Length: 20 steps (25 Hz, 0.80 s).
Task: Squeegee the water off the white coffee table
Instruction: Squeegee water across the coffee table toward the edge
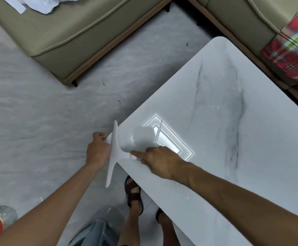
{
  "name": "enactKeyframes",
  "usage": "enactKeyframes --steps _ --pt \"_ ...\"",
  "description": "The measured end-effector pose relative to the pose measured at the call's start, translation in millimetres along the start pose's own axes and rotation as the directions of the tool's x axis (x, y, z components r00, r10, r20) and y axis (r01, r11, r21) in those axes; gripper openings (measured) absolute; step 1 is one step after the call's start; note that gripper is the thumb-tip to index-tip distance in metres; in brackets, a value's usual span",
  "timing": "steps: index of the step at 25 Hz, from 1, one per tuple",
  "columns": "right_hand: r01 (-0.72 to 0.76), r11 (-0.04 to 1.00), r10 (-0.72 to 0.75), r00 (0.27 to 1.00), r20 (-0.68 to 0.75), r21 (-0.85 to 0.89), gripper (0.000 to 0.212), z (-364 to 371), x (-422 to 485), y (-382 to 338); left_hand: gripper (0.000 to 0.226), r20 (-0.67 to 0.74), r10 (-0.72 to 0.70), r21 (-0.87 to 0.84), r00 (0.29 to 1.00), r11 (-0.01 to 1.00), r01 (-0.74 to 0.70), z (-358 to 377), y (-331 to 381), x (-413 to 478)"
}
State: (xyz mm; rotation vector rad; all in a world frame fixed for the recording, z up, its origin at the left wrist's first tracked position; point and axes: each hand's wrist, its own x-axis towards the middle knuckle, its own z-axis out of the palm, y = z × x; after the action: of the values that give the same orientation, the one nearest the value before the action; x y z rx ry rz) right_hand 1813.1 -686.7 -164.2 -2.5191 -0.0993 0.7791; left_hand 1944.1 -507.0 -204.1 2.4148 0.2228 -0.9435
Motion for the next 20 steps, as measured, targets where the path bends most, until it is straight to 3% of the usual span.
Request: enactKeyframes --steps 5,12,15,17,20 --pt "-0.033 0.999 0.032 0.999 -0.035 -0.029 0.053 0 -18 19 0.028 -0.083 0.183 0.014 0.980 0.983 -0.182 4 -5 -6" --pt "-0.297 0.955 0.297 0.954 -0.034 0.010 0.045 -26 -134 91 0.021 0.021 0.164 -0.070 0.986 0.984 -0.162 19 4 -21" --pt "-0.205 0.977 0.208 0.976 -0.068 0.052 0.032 -17 -116 72 0.021 -0.075 0.169 0.054 0.983 0.985 -0.165 19 2 -26" --pt "-0.134 0.990 0.136 0.989 -0.059 0.031 0.034 0 -80 46 0.015 -0.121 0.214 0.146 0.969 0.970 -0.196 18 -2 -27" --pt "-0.034 0.999 0.034 0.999 -0.013 -0.038 0.033 23 -39 16 0.032 -0.035 0.205 0.224 0.978 0.955 -0.192 25 -8 -26"
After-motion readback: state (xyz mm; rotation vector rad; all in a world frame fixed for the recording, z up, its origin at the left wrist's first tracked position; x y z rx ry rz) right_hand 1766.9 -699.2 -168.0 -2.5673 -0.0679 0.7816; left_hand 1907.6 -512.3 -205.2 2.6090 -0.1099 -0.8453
